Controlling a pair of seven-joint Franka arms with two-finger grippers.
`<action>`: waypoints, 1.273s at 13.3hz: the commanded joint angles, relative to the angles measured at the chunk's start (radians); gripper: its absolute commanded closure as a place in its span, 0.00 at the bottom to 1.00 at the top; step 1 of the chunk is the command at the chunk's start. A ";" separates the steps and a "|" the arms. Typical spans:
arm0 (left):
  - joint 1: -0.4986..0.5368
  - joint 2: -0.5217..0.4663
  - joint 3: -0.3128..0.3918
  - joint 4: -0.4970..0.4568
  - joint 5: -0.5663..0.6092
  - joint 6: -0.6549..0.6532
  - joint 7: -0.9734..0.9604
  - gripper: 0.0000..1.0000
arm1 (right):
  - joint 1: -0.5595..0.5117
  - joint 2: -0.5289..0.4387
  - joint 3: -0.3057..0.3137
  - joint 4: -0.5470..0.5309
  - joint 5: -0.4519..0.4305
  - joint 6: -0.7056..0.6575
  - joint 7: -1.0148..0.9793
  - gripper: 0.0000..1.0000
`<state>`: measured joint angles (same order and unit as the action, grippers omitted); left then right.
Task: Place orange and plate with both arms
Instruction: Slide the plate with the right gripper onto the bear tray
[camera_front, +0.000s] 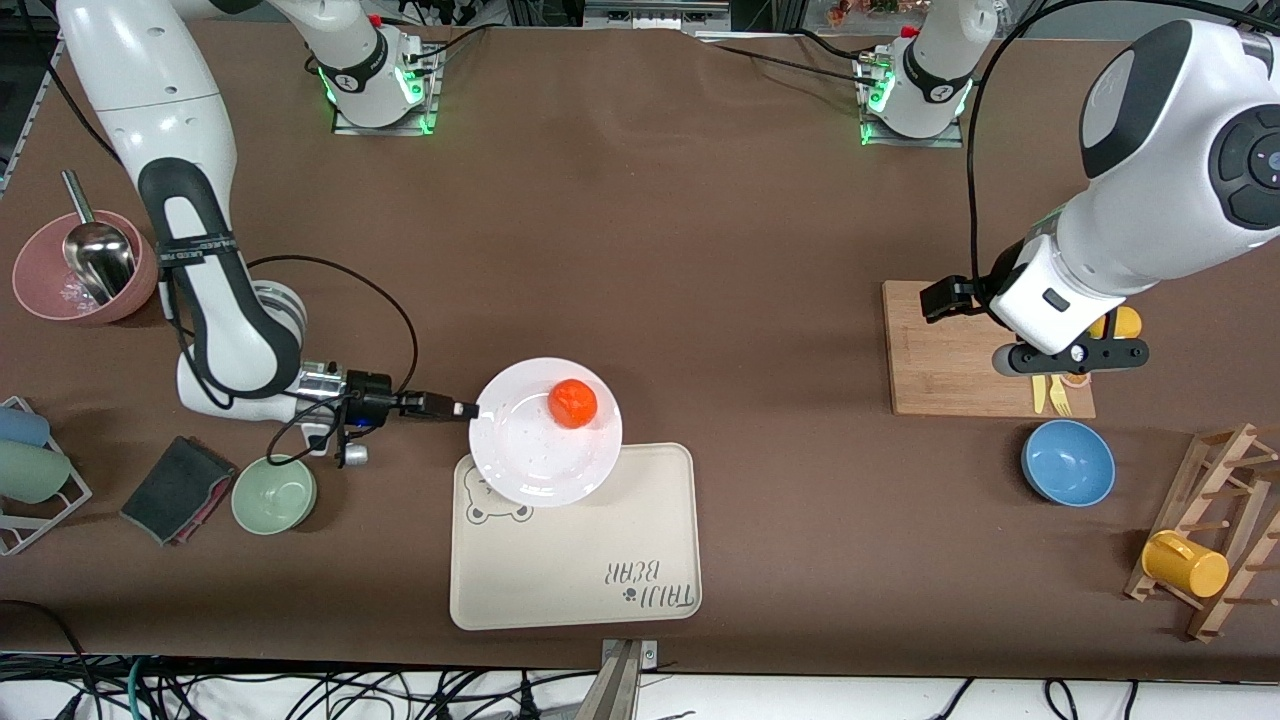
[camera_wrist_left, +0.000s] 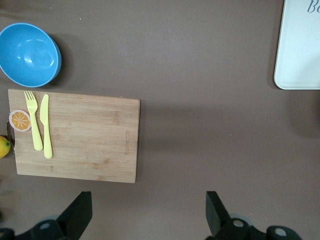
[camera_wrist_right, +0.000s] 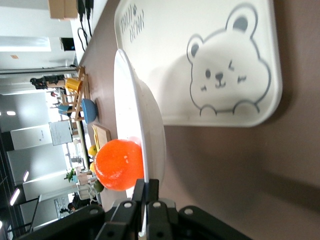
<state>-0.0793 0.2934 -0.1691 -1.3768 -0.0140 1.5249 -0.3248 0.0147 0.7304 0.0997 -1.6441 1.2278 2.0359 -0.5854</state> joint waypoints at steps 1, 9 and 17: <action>0.001 -0.010 -0.004 -0.007 0.023 -0.003 0.012 0.00 | -0.027 0.107 0.006 0.162 0.027 -0.033 0.007 1.00; -0.004 -0.010 -0.004 -0.007 0.023 -0.002 0.010 0.00 | -0.001 0.303 0.008 0.394 0.124 0.098 0.013 1.00; -0.005 -0.008 -0.006 -0.007 0.023 -0.002 0.012 0.00 | 0.007 0.322 0.006 0.397 0.116 0.121 0.007 0.30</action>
<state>-0.0832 0.2933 -0.1710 -1.3783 -0.0140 1.5249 -0.3249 0.0201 1.0338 0.1026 -1.2822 1.3311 2.1516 -0.5847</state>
